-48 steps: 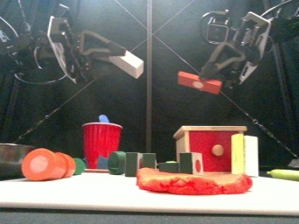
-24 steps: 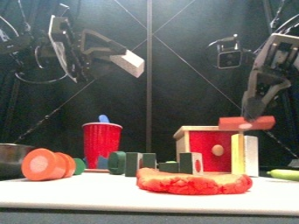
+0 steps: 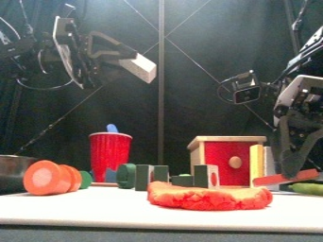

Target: Place rice onto plate

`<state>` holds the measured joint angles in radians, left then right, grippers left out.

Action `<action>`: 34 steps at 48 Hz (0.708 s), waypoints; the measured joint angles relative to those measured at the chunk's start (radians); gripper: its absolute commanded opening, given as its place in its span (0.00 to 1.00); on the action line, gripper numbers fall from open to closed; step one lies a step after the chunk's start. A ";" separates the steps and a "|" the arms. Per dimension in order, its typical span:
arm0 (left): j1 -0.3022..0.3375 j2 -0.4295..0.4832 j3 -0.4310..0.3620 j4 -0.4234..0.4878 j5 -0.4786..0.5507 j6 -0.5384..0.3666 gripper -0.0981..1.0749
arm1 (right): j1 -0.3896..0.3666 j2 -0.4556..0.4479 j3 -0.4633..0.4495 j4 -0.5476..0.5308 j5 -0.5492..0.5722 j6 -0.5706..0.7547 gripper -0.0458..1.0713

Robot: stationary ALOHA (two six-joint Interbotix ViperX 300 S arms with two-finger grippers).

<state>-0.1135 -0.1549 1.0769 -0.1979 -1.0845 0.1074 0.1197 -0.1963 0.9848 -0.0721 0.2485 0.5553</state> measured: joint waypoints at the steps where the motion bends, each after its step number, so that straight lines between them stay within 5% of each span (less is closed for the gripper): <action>1: 0.002 0.000 0.000 0.000 0.000 0.000 0.64 | -0.002 0.002 0.000 0.000 0.000 0.002 0.51; 17: 0.000 0.000 0.000 0.000 0.002 0.000 0.64 | -0.003 0.005 -0.017 -0.005 -0.002 -0.006 0.77; 34: 0.000 0.002 0.000 0.000 0.002 0.000 0.64 | 0.002 -0.023 -0.046 -0.067 -0.014 -0.014 0.79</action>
<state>-0.1135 -0.1534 1.0769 -0.1979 -1.0830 0.1074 0.1212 -0.2194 0.9388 -0.1396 0.2347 0.5415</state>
